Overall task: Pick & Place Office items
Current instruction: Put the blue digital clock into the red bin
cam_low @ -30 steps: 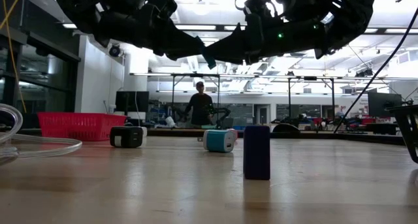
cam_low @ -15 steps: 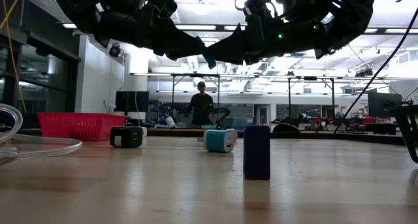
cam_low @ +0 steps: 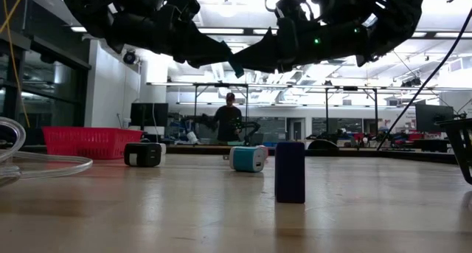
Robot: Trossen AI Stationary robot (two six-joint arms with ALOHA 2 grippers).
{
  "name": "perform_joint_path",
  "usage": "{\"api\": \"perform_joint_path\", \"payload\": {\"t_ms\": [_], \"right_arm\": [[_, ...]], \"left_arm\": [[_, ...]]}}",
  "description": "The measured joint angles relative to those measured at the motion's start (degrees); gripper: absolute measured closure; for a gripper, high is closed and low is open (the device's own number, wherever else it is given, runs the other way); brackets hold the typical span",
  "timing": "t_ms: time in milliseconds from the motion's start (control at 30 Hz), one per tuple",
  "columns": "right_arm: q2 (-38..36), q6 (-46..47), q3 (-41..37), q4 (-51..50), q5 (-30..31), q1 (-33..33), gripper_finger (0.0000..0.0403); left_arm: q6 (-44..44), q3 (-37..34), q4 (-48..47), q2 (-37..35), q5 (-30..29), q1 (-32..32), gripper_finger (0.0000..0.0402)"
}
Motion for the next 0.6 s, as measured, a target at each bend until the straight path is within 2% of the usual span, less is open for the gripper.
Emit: {"api": "perform_joint_path", "payload": {"t_ms": [433,600], "right_arm": [[-1.55,-2.42,0.00,-0.81,5.16,1.99,0.0189],[-5.52,-2.24,0.02,-6.88,5.31,2.42,0.0189]], "left_arm": [[0.00,0.00,-1.07,0.00,0.02,0.01,0.0241],[0.02,0.00,-1.11,0.00,0.02,0.02,0.0241]]}}
